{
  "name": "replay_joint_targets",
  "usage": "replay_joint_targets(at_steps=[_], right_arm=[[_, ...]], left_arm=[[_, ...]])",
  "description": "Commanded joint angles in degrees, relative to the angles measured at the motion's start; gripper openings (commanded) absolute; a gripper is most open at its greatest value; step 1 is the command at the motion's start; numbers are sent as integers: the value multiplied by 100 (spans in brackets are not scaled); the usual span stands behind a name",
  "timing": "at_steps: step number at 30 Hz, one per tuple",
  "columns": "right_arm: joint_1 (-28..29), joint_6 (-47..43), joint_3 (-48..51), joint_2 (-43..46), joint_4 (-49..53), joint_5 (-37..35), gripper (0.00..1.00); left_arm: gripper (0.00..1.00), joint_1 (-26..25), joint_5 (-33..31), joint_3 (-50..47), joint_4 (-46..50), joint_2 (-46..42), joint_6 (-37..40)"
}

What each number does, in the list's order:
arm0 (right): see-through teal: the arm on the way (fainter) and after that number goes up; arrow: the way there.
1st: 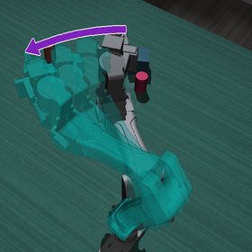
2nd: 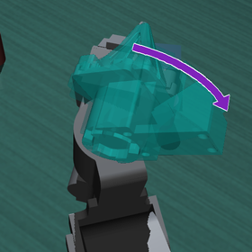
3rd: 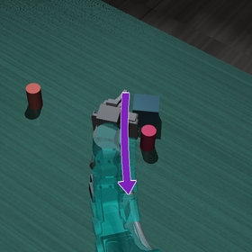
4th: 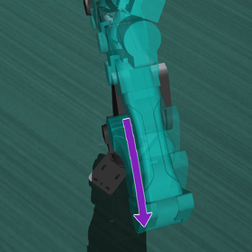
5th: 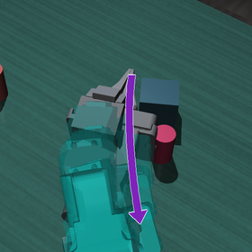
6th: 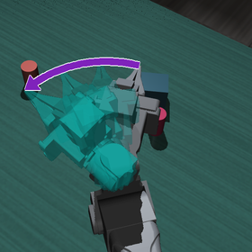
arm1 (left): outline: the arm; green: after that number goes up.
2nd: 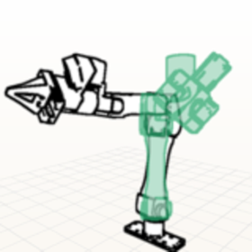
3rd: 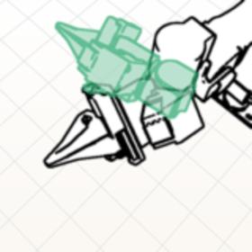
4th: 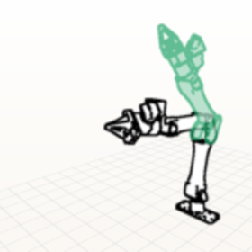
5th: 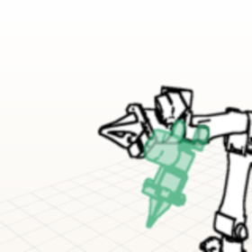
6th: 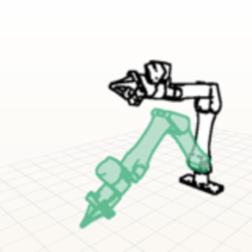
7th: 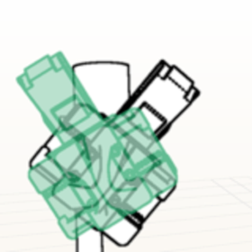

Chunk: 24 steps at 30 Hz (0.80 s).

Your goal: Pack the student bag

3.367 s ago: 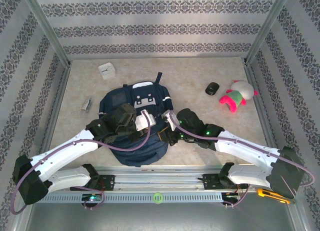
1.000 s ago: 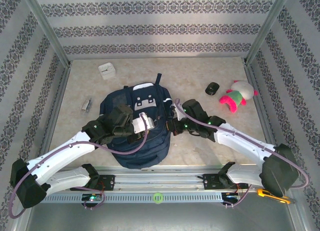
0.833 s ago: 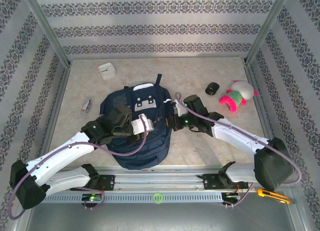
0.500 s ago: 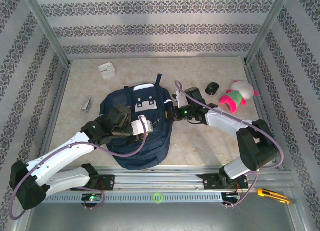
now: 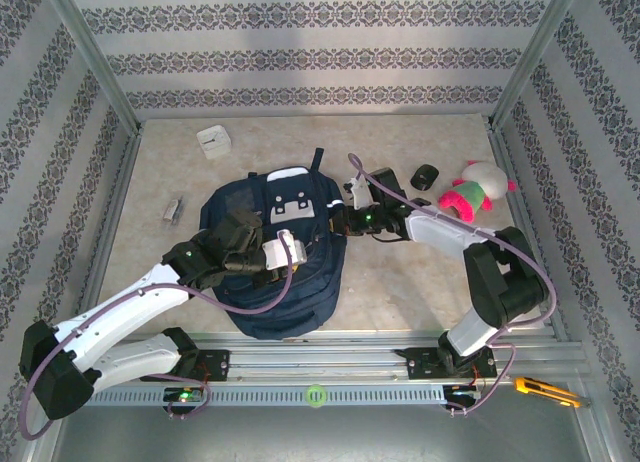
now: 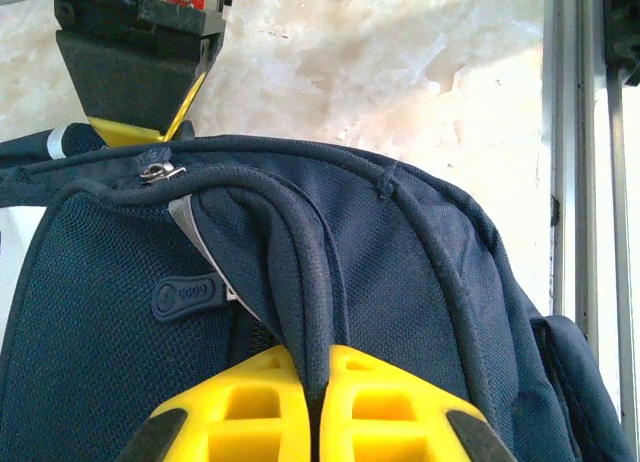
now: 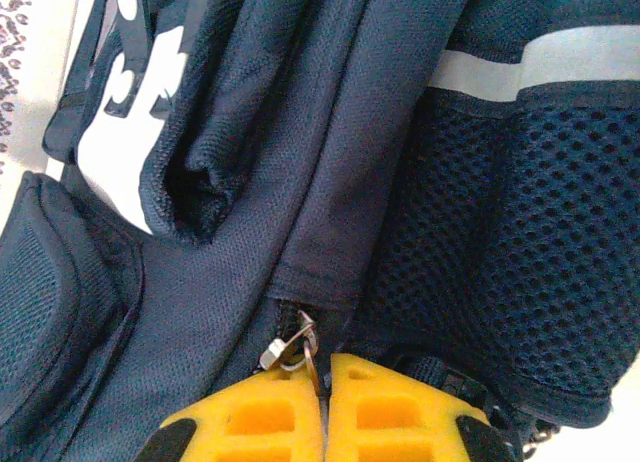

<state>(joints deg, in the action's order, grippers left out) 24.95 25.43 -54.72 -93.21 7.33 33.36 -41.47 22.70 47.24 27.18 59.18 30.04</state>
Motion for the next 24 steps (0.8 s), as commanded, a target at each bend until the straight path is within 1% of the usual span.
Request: replay_joint_targets(at_steps=[1, 3, 5, 8, 9, 10, 12, 13, 15, 17, 19, 22, 24], right_arm=[[-665, 545, -256, -433, -597, -2387, 0], [-667, 568, -331, -472, -667, -2379, 0], [-669, 514, -374, -432, -662, -2352, 0], [-669, 422, -292, -184, -607, -2319, 0], [-670, 409, -231, -40, -572, -2319, 3], [-673, 397, -169, 146, -504, -2290, 13], [-676, 358, -97, 472, -263, -2158, 34], [-659, 353, -70, 661, -74, -2096, 38], [-613, 379, 35, 1097, 199, -2071, 42], [-488, 350, 108, 1572, 499, -2122, 50], [-311, 293, 102, 1964, 814, -2234, 54], [44, 228, 77, 2361, 914, -2204, 59], [289, 120, -93, 2443, 1105, -2163, 60]], left_arm=[[0, -124, 1557, 120, 512, -167, 194], [0, -126, 1551, 100, 437, -153, 137], [0, -124, 1393, 40, 285, -178, 34], [7, -129, 1001, -22, 94, -183, -175], [18, -124, 778, -36, -18, -177, -355], [33, -131, 516, -41, -151, -177, -626], [60, -125, 93, -35, -335, -196, -1056], [68, -124, -127, -40, -452, -227, -1352], [74, -124, -599, -26, -604, -316, -1985], [80, -124, -1336, 51, -555, -425, -2800], [81, -115, -2079, 205, -308, -493, -3465], [85, -29, -3150, 358, 128, -581, -4587], [85, 101, -3562, 384, 442, -633, -5224]])
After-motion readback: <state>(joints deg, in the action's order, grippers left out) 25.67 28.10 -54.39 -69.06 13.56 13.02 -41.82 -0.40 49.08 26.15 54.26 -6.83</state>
